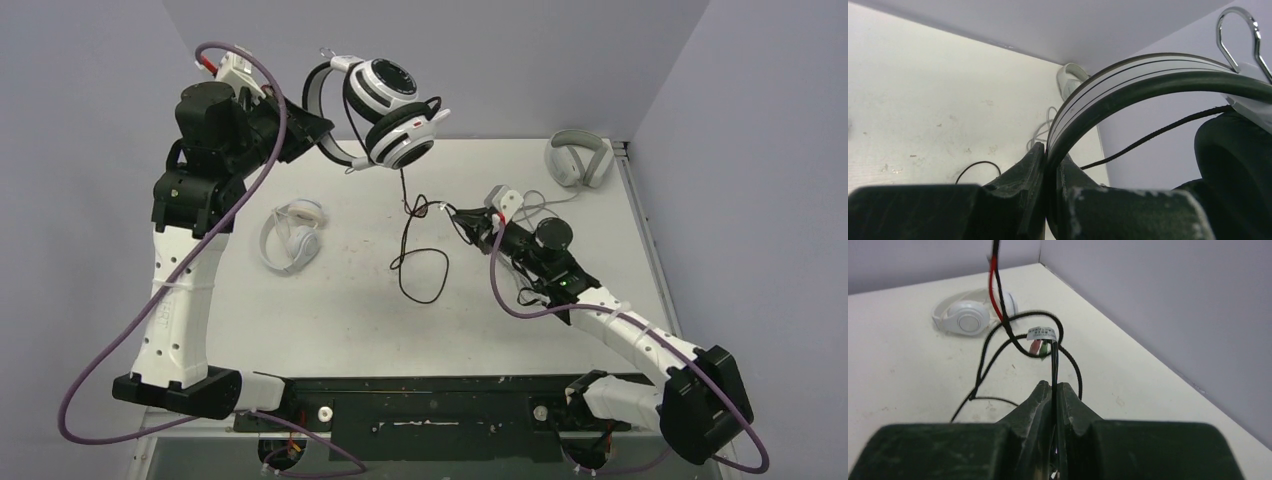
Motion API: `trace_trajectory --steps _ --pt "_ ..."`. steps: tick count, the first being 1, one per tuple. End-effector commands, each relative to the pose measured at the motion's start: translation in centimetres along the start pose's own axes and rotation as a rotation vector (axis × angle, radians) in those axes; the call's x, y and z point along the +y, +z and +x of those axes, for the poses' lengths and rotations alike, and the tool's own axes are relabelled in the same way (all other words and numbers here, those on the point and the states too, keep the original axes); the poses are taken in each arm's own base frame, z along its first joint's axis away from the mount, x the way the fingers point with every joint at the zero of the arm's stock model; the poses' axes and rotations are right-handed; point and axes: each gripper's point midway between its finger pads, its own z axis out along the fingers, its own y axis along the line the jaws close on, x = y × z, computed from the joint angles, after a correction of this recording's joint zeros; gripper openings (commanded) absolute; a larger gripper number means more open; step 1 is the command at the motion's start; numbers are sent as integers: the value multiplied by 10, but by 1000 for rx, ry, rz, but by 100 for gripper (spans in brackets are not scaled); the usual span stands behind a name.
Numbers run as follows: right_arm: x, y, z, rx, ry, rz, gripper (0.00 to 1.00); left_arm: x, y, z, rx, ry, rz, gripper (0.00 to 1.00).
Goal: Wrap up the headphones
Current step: Straighten the headphones cable from the headphones.
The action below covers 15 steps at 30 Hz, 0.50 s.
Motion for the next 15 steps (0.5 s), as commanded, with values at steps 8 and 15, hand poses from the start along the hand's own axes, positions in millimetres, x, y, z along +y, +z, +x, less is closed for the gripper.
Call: trace_trajectory --steps 8,15 --pt "-28 -41 -106 -212 57 181 0 47 19 -26 -106 -63 -30 0" --pt "-123 -117 -59 -115 288 921 0 58 6 -43 -158 -67 -54 0"
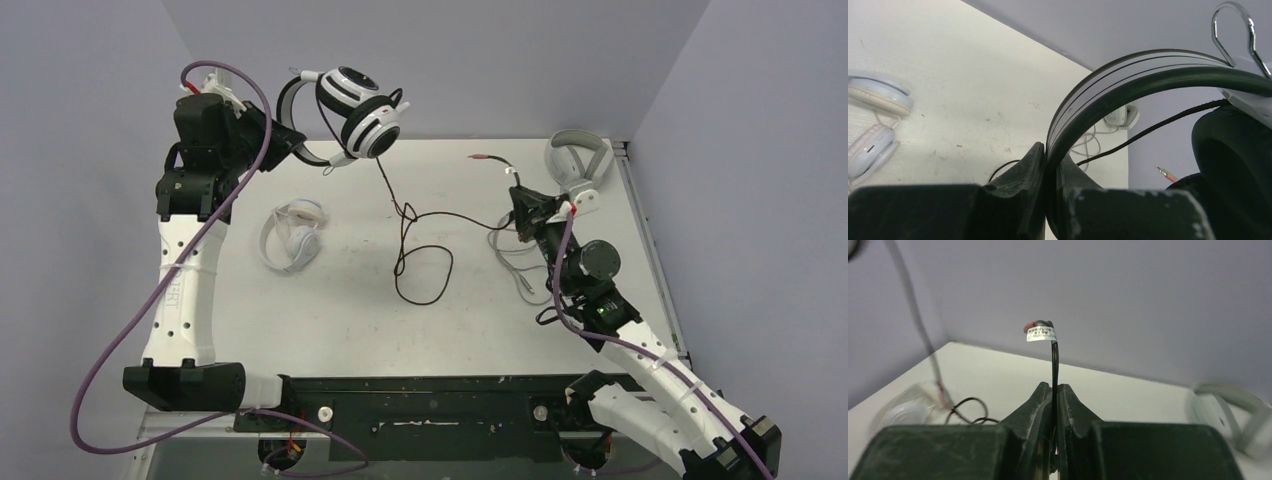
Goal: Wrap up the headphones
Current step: Straighten the headphones cable from the headphones.
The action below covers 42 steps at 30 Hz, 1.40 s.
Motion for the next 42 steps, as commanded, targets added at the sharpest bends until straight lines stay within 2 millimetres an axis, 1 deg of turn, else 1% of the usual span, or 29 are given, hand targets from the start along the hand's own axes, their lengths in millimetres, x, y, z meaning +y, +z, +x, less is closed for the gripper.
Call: trace_trajectory --steps 1,3,5,8,11,13,16,18,20,21,22,25,27,28,30,32,35,37,38,39,41,42 --pt "-111 -42 25 86 111 714 0 -47 -37 -45 -170 8 174 0" --pt "-142 -70 30 98 119 966 0 -48 -42 -49 -188 15 168 0" --pt "-161 -96 30 70 140 1158 0 -38 -48 -61 -231 17 127 0" --pt "-177 -127 18 8 126 1327 0 -26 -52 -68 -270 20 69 0" --pt "-192 -161 2 -66 103 1496 0 -8 -57 -77 -319 21 -12 0" --pt "-202 -177 -11 -112 101 1573 0 8 -60 -84 -362 20 -79 0" --pt "-218 -191 -34 -179 100 1644 0 37 -60 -94 -411 7 -177 0" --pt "-234 -199 -54 -212 71 1690 0 58 -58 -102 -438 -25 -224 0" --pt "-244 -199 -76 -258 62 1721 0 80 -58 -111 -466 -86 -248 0" --pt "-248 -198 -89 -285 65 1736 0 92 -57 -113 -467 -126 -243 0" --pt "-252 -196 -102 -314 70 1745 0 102 -60 -119 -489 -162 -250 0" --pt "-261 -196 -133 -398 85 1779 0 133 -65 -129 -525 -237 -322 0" --pt "-265 -200 -143 -428 84 1801 0 151 -72 -131 -556 -289 -360 0" --pt "-268 -205 -147 -440 74 1824 0 158 -76 -132 -573 -310 -375 0" --pt "-272 -215 -152 -446 44 1862 0 167 -80 -132 -595 -335 -387 0" --pt "-272 -221 -155 -435 7 1886 0 167 -81 -132 -603 -336 -376 0" --pt "-272 -219 -156 -422 -20 1861 0 163 -81 -133 -603 -328 -358 0" --pt "-275 -206 -154 -376 -31 1797 0 156 -82 -136 -604 -306 -336 0" --pt "-277 -199 -149 -347 -27 1761 0 152 -81 -137 -600 -299 -321 0" --pt "-278 -189 -144 -329 -10 1713 3 147 -82 -138 -599 -292 -301 0" --pt "-279 -168 -125 -241 14 1618 8 134 -81 -141 -593 -271 -248 0" --pt "-278 -159 -113 -205 43 1576 13 123 -77 -141 -580 -258 -207 0"
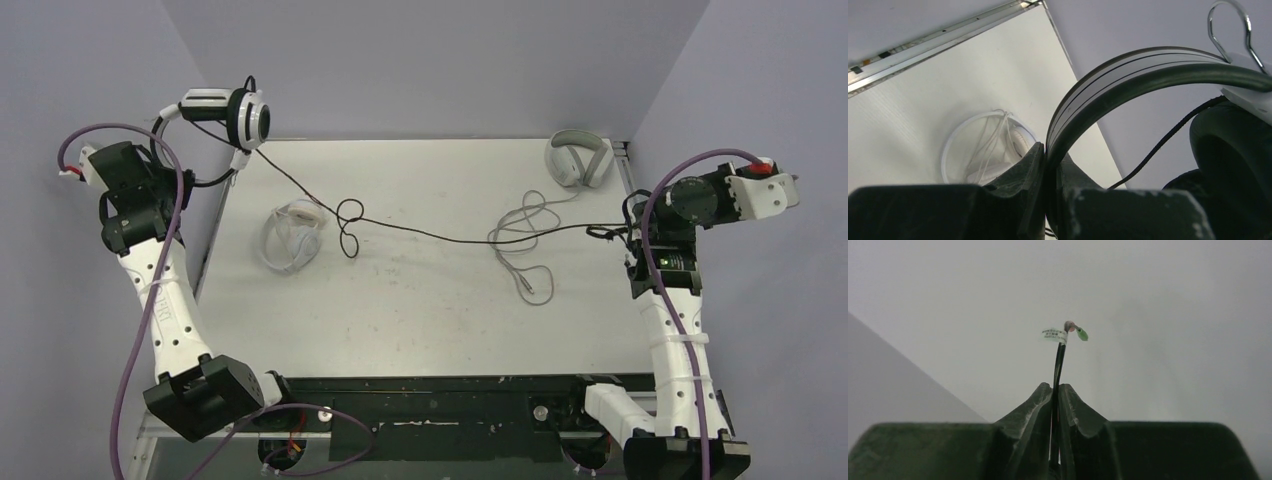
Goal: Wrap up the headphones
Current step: Straighten the headphones cable from the headphones, then place the headphones at the center of the board.
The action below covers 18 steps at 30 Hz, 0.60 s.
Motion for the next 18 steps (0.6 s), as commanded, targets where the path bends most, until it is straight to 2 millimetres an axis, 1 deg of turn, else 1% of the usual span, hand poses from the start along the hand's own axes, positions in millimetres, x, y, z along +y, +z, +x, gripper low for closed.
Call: trace_trajectory --steps 1,3,4,5,6,7,8,10,13,14,16,18 --pt "33 -18 48 179 -58 -215 22 -91 -46 -27 -84 -6 359 0" --pt "35 -29 76 264 -70 -275 56 -104 -53 -18 -53 -2 416 0" --pt "34 -34 86 294 -79 -300 68 -110 -57 -15 -43 -2 440 0" --pt "35 -39 96 326 -82 -327 75 -117 -63 -12 -36 0 468 0" --pt "38 -47 104 356 -88 -373 79 -123 -68 -10 -31 4 493 0" --pt "41 -54 113 384 -100 -425 81 -128 -73 -8 -25 7 512 0" --pt "51 -66 123 423 -110 -517 81 -134 -78 -6 -19 11 531 0" --pt "83 -103 141 495 -143 -811 81 -146 -90 -4 -5 21 567 0" --pt "116 -180 175 656 -165 -1192 80 -163 -109 -5 6 27 622 0" --pt "124 -212 183 694 -163 -1297 80 -167 -115 -7 6 27 637 0" --pt "134 -263 193 695 -177 -1475 80 -176 -128 -10 7 23 676 0" --pt "139 -308 198 638 -199 -1630 80 -187 -144 -12 17 19 732 0"
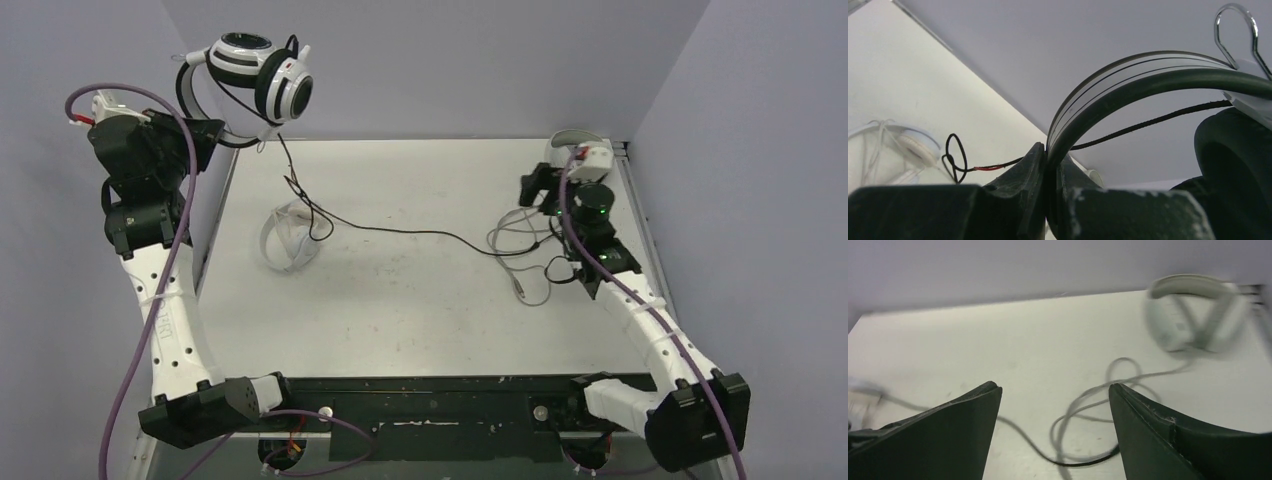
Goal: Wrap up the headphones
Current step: Place the headphones at the center of the board.
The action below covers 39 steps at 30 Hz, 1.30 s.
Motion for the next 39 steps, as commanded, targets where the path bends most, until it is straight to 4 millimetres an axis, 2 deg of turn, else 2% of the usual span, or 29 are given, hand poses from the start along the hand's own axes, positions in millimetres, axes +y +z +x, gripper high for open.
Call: trace_trajectory --steps 1,4,7,10,13,19,26,28,33,39 --pt "126 -11 34 -39 -210 -506 80 -99 -50 -33 -90 6 321 0" --pt "175 -24 57 -86 -351 -711 79 -122 -62 -31 -72 -16 405 0" --pt "202 -28 72 -142 -426 -835 78 -140 -71 -28 -56 -28 475 0" --pt "223 -33 80 -199 -467 -967 78 -155 -81 -27 -43 -43 534 0" --pt "243 -39 97 -215 -487 -1093 81 -169 -91 -27 -41 -47 587 0" --pt "275 -41 124 -291 -459 -1223 85 -200 -106 -26 -4 -70 690 0" --pt "315 -48 140 -354 -364 -1312 83 -210 -98 -19 36 -95 712 0" --pt "327 -50 150 -371 -351 -1323 85 -213 -96 -17 48 -103 715 0" --pt "350 -53 150 -472 -240 -1358 86 -222 -96 -18 48 -120 729 0" --pt "379 -73 129 -559 -133 -1439 85 -230 -92 -17 58 -131 737 0"
